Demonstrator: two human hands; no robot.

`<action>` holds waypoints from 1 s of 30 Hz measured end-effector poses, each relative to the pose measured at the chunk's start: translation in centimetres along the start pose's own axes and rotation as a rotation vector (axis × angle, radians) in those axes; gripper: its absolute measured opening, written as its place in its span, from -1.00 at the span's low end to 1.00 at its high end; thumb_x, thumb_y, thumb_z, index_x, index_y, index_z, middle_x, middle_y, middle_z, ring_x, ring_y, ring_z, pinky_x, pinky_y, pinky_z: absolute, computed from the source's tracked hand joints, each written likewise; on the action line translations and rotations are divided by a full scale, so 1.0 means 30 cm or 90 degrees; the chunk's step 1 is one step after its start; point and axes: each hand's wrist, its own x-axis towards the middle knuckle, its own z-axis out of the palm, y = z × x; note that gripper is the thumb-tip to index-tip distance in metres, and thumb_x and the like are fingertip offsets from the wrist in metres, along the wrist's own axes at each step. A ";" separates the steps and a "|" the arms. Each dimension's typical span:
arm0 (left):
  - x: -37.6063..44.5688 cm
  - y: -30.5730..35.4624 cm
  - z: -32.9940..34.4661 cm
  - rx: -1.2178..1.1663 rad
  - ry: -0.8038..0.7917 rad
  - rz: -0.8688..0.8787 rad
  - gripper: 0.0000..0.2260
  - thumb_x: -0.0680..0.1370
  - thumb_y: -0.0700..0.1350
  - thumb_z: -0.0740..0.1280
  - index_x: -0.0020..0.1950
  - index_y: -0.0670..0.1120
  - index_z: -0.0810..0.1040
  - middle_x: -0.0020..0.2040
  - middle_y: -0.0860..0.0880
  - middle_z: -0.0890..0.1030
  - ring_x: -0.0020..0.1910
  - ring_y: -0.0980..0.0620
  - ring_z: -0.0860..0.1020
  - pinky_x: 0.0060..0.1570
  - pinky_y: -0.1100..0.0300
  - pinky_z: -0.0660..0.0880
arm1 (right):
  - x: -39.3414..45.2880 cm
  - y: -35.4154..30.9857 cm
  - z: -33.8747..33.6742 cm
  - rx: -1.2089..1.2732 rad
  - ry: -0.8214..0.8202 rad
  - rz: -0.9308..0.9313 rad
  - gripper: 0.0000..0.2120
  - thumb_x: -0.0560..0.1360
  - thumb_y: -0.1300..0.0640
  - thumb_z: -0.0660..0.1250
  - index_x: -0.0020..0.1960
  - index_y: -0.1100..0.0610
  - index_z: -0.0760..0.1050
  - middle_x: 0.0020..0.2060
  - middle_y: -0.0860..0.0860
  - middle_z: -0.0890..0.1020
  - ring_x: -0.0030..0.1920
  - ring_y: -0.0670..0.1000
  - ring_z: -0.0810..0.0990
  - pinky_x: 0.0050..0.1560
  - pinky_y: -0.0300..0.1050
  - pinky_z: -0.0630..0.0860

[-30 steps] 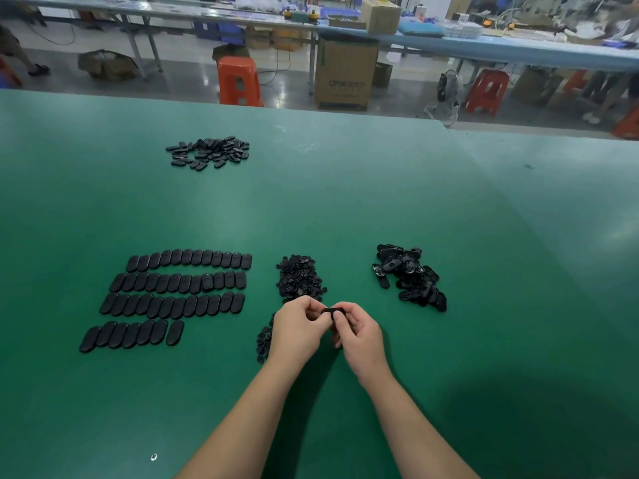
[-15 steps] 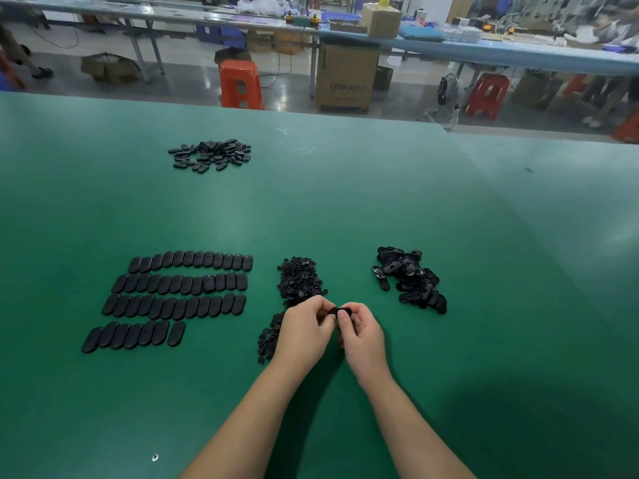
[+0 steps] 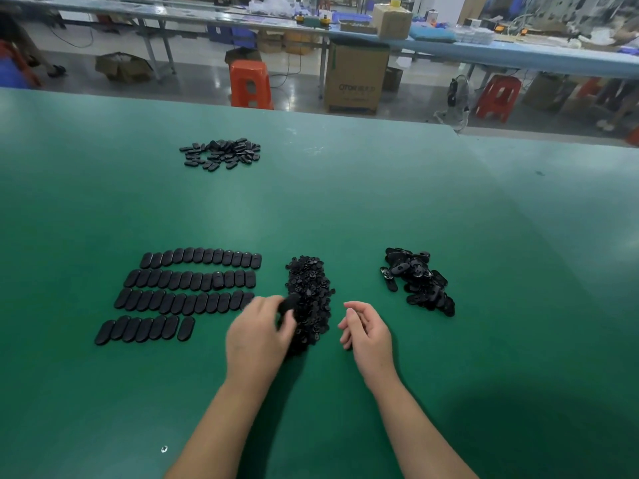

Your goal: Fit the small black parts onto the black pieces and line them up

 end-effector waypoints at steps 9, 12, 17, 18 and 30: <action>-0.094 -0.260 -0.096 0.136 -0.032 -0.285 -0.76 0.55 0.08 0.38 0.16 0.02 0.59 -0.12 0.05 0.47 -0.42 0.04 0.46 -0.45 0.22 0.38 | -0.009 -0.012 -0.001 -0.031 -0.003 -0.001 -0.87 0.67 0.15 0.24 0.09 0.02 0.56 -0.29 -0.04 0.64 -0.35 -0.08 0.54 -0.30 -0.15 0.55; -0.099 -0.250 -0.098 0.148 -0.043 -0.264 -0.81 0.58 0.03 0.35 0.16 0.05 0.63 -0.18 0.07 0.49 -0.43 0.09 0.45 -0.47 0.25 0.32 | -0.013 -0.016 0.001 -0.035 0.000 -0.001 -0.88 0.67 0.15 0.24 0.10 0.02 0.55 -0.28 -0.02 0.64 -0.35 -0.08 0.54 -0.31 -0.15 0.54; -0.100 -0.257 -0.111 0.157 -0.036 -0.294 -0.79 0.61 0.01 0.29 0.19 0.05 0.64 -0.19 0.04 0.56 -0.38 0.02 0.48 -0.44 0.23 0.35 | -0.016 -0.020 0.002 -0.043 0.001 -0.002 -0.88 0.67 0.15 0.24 0.09 0.02 0.55 -0.29 -0.02 0.64 -0.36 -0.09 0.54 -0.32 -0.17 0.53; -0.101 -0.265 -0.115 0.156 -0.026 -0.304 -0.78 0.61 0.01 0.29 0.20 0.04 0.64 -0.17 0.03 0.59 -0.37 0.00 0.48 -0.42 0.23 0.37 | -0.016 -0.020 0.003 -0.044 0.001 -0.002 -0.88 0.67 0.15 0.24 0.09 0.02 0.55 -0.29 -0.02 0.64 -0.36 -0.10 0.54 -0.32 -0.18 0.53; -0.094 -0.274 -0.113 0.106 -0.002 -0.326 -0.71 0.62 -0.06 0.28 0.32 -0.03 0.58 -0.03 -0.02 0.70 -0.17 -0.09 0.63 -0.30 0.16 0.44 | -0.014 -0.013 0.005 -0.056 0.005 -0.001 -0.87 0.66 0.16 0.25 0.06 0.01 0.56 -0.30 -0.05 0.64 -0.36 -0.09 0.54 -0.31 -0.16 0.53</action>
